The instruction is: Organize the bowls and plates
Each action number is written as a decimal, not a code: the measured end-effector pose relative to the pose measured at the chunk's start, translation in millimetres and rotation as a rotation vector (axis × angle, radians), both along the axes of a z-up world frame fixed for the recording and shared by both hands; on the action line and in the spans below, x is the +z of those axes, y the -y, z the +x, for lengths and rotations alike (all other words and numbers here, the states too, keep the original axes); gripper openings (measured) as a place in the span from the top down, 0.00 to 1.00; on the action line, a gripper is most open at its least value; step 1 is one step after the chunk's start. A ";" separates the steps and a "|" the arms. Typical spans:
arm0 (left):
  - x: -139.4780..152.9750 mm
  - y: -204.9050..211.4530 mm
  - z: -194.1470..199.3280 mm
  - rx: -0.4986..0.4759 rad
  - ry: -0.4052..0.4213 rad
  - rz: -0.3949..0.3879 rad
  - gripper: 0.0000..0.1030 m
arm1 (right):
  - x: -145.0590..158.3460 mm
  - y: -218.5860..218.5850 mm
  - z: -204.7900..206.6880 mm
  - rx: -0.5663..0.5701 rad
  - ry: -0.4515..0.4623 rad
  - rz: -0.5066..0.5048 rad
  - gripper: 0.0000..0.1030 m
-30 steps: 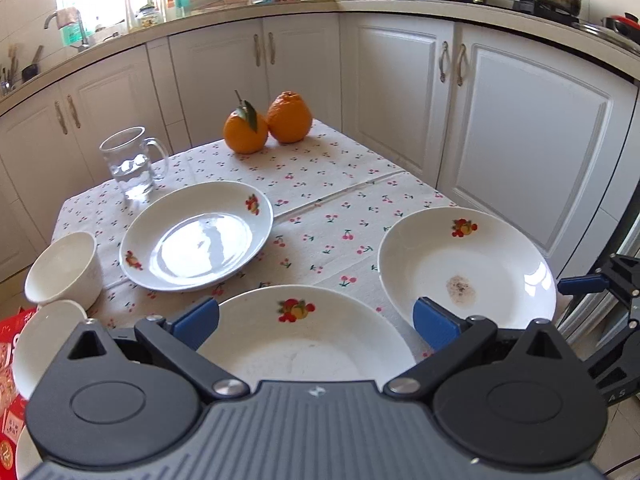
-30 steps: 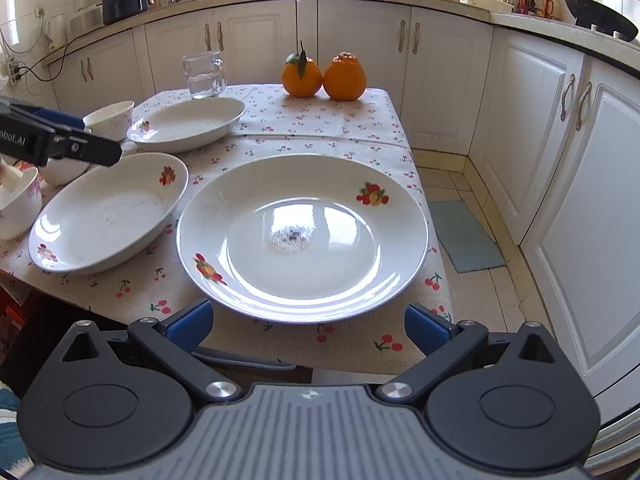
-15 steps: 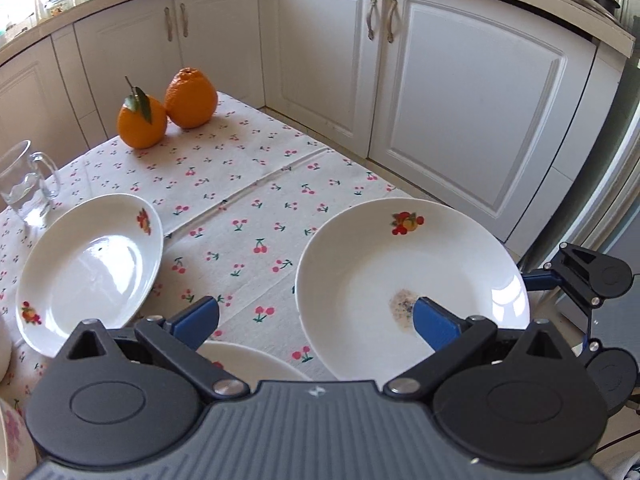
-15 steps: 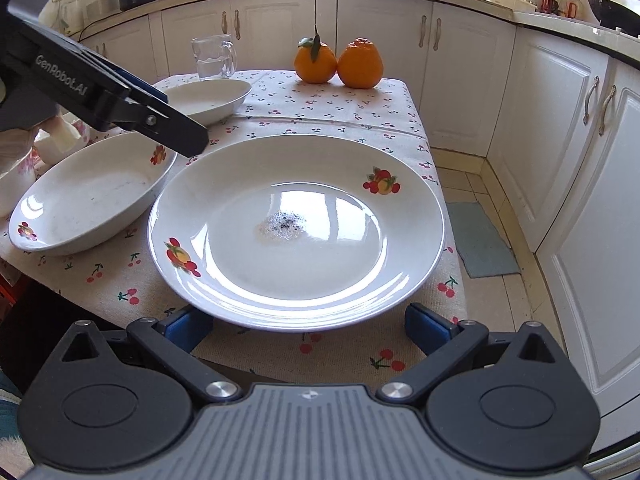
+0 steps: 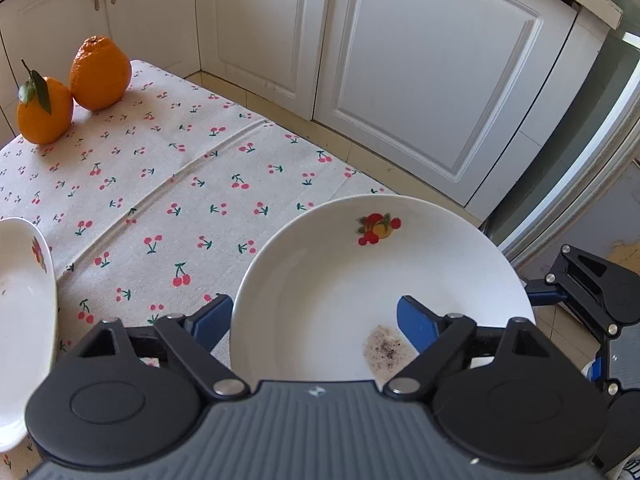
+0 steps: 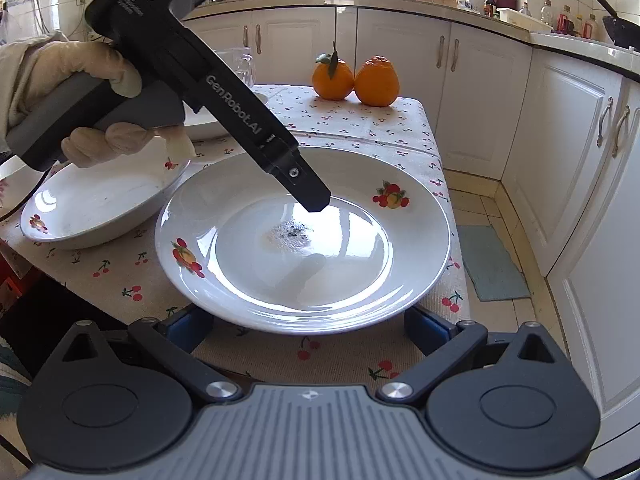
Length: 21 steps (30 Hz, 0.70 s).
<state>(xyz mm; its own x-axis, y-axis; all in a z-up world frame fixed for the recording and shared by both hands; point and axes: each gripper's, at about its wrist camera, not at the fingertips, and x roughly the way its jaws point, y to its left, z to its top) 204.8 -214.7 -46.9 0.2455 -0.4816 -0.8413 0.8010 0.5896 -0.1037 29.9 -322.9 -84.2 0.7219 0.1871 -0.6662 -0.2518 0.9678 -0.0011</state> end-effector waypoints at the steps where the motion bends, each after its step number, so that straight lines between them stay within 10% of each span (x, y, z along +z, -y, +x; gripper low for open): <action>1: -0.9 0.7 1.7 -0.003 -0.006 0.001 0.20 | 0.4 -0.6 -0.3 0.010 0.002 0.000 0.03; 21: -3.1 -0.4 27.1 0.010 -0.058 -0.021 0.27 | 5.5 0.6 17.0 0.053 -0.033 -0.024 0.05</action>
